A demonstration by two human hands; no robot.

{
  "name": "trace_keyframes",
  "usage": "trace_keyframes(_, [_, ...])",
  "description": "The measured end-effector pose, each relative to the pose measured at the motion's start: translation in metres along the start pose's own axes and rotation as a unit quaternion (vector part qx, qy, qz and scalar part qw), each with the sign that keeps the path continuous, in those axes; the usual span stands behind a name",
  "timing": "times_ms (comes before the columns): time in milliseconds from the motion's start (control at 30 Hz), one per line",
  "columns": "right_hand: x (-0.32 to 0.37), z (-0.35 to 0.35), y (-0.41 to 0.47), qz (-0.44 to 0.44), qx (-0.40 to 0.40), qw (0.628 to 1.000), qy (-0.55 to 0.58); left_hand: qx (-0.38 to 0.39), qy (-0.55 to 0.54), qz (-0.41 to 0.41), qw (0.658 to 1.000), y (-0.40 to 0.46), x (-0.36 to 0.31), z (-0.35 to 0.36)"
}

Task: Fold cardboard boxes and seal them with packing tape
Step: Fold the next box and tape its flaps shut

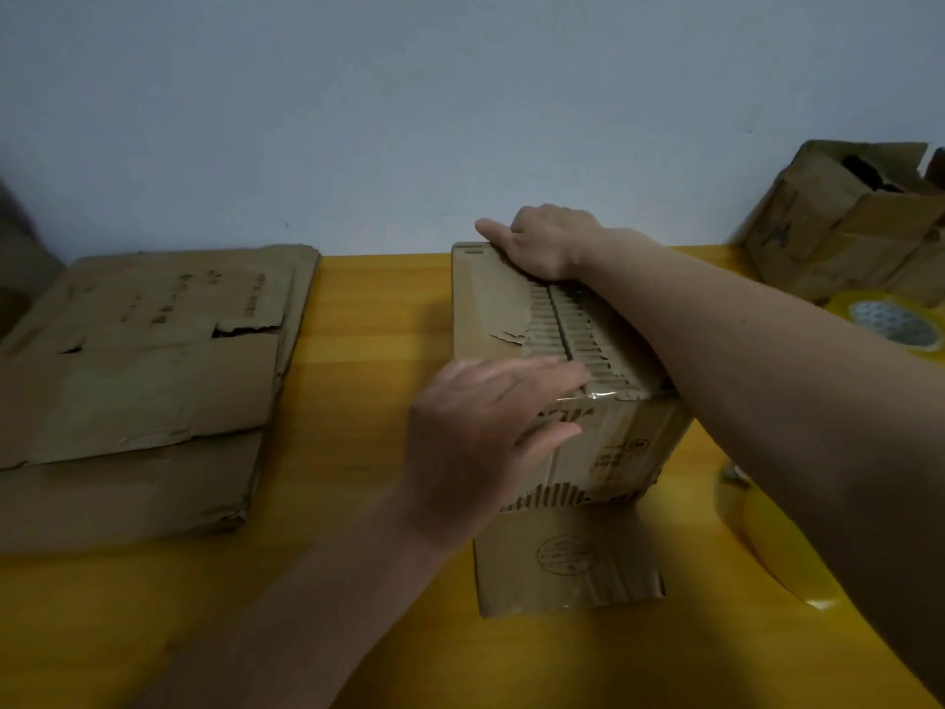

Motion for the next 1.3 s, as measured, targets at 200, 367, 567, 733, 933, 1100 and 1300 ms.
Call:
trace_keyframes(200, [0.006,0.008,-0.016,-0.027,0.020,0.999,-0.036,0.046,0.059,-0.037,0.997,-0.005,-0.001,0.006])
trace_keyframes(367, [0.011,0.017,-0.073,-0.082,0.053,0.994,-0.051,0.019,0.084,-0.115,0.990,-0.003,-0.007,0.002])
trace_keyframes(567, [0.015,0.014,-0.163,-0.162,0.023,0.986,-0.035,0.070,0.064,-0.195,0.976,-0.002,-0.007,0.000])
trace_keyframes(733, [0.008,0.013,-0.187,-0.202,-0.082,0.975,-0.034,0.088,0.066,-0.141,0.984,0.000,-0.007,-0.004])
trace_keyframes(933, [0.012,0.018,-0.199,-0.108,-0.132,0.978,-0.120,0.162,0.126,-0.096,0.974,-0.002,-0.014,-0.005])
trace_keyframes(1100, [-0.034,0.019,-0.252,-0.019,-0.201,0.977,0.069,0.046,0.112,-0.045,0.992,-0.020,-0.051,-0.024])
trace_keyframes(1300, [-0.098,0.060,-0.313,0.109,-0.178,0.973,0.095,0.193,-0.069,-0.142,0.968,-0.070,-0.083,0.038])
Point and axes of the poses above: each hand's wrist, its own y-axis towards the middle knuckle, its own z-axis out of the palm, x = y × z, the point moved 5 cm from there along y, towards the middle knuckle, and after that the axes turned 6 degrees about -z, right-handed, at the moved point
